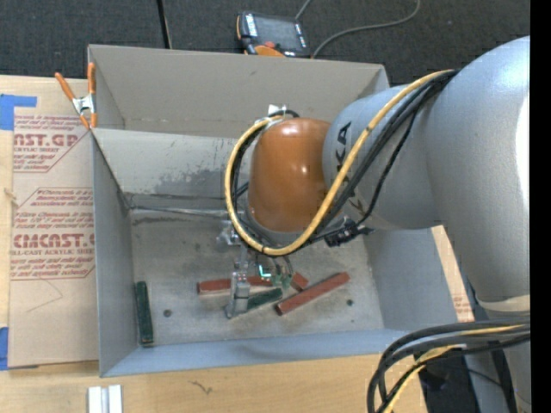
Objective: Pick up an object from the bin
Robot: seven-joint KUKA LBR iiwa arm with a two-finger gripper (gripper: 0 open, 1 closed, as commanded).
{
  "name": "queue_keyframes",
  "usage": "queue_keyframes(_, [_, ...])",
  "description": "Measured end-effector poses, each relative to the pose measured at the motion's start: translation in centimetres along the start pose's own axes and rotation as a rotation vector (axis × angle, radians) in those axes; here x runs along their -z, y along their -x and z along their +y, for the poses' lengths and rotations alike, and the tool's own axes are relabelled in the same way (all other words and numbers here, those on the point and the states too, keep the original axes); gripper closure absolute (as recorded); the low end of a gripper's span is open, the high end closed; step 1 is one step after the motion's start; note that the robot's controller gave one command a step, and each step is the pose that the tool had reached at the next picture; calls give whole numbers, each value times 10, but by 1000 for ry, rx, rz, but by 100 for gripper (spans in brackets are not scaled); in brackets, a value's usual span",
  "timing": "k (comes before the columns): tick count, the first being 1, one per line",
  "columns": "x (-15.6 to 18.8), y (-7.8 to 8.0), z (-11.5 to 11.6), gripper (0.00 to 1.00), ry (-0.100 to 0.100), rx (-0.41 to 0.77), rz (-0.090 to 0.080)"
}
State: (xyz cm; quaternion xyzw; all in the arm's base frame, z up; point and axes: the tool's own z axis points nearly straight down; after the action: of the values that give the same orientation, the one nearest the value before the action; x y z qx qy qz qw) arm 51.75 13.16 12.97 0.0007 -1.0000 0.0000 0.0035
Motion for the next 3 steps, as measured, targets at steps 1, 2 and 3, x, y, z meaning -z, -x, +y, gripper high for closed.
queue_keyframes(1, [-63, 13, -15, 0, -1, 80, -2])
queue_keyframes(2, [-56, 14, -13, 100, 2, 81, -5])
queue_keyframes(3, [-37, -3, -14, 100, 0, 110, -7])
